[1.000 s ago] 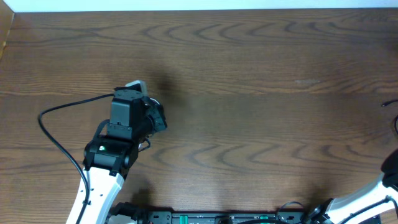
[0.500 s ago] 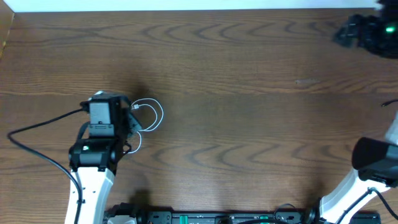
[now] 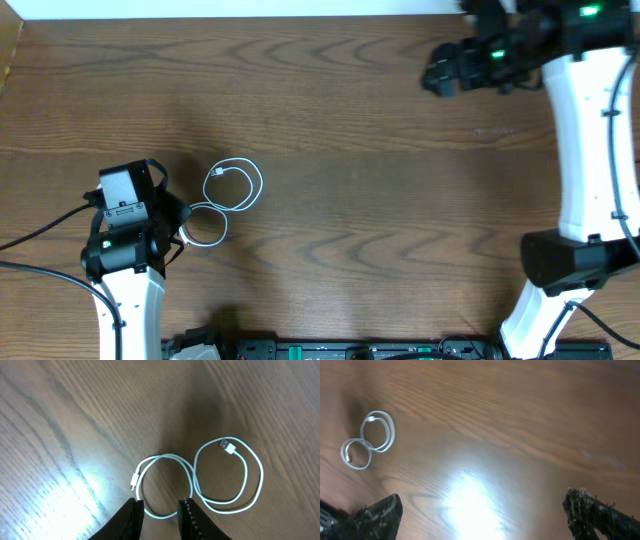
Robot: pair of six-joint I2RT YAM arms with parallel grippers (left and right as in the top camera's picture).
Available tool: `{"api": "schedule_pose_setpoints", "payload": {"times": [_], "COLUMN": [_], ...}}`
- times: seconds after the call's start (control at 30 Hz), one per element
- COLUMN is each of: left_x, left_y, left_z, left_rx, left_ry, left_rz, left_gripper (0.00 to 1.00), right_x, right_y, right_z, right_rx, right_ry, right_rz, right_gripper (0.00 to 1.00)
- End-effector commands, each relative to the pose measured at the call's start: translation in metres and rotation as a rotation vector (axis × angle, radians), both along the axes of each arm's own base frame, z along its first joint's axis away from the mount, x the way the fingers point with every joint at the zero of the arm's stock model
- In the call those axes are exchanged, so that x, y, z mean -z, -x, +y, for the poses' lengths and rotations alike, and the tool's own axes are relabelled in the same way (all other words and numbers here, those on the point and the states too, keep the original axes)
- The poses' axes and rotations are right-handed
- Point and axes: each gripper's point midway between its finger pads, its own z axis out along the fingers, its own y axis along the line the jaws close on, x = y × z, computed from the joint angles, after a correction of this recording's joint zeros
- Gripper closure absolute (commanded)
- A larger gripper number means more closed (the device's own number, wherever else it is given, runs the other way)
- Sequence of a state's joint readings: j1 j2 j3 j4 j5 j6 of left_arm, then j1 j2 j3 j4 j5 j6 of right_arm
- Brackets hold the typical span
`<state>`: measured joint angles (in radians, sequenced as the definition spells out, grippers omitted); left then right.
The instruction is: Untangle cables
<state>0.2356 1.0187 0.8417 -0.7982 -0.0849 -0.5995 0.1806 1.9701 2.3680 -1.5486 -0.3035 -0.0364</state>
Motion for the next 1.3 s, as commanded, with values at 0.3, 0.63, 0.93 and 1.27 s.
{"api": "schedule_pose_setpoints", "payload": {"times": [0.3, 0.63, 0.93, 1.27], "left_x": [0.023, 0.063, 0.096, 0.135], "left_y": [-0.012, -0.048, -0.086, -0.091], "left_z": [0.006, -0.006, -0.029, -0.038], "left_rx": [-0.038, 0.029, 0.118, 0.137], "left_ry": [0.024, 0.076, 0.074, 0.088], "left_rz": [0.054, 0.099, 0.09, 0.161], "left_gripper": [0.72, 0.72, 0.72, 0.73], "right_x": [0.06, 0.104, 0.128, 0.128], "right_y": [0.01, 0.005, -0.003, -0.004], "right_z": [0.06, 0.058, 0.054, 0.055], "right_rx": [-0.055, -0.049, -0.036, -0.035], "right_ry": [0.103, 0.157, 0.156, 0.153], "right_rz": [0.065, 0.09, 0.088, 0.081], "right_gripper": [0.01, 0.01, 0.01, 0.01]}}
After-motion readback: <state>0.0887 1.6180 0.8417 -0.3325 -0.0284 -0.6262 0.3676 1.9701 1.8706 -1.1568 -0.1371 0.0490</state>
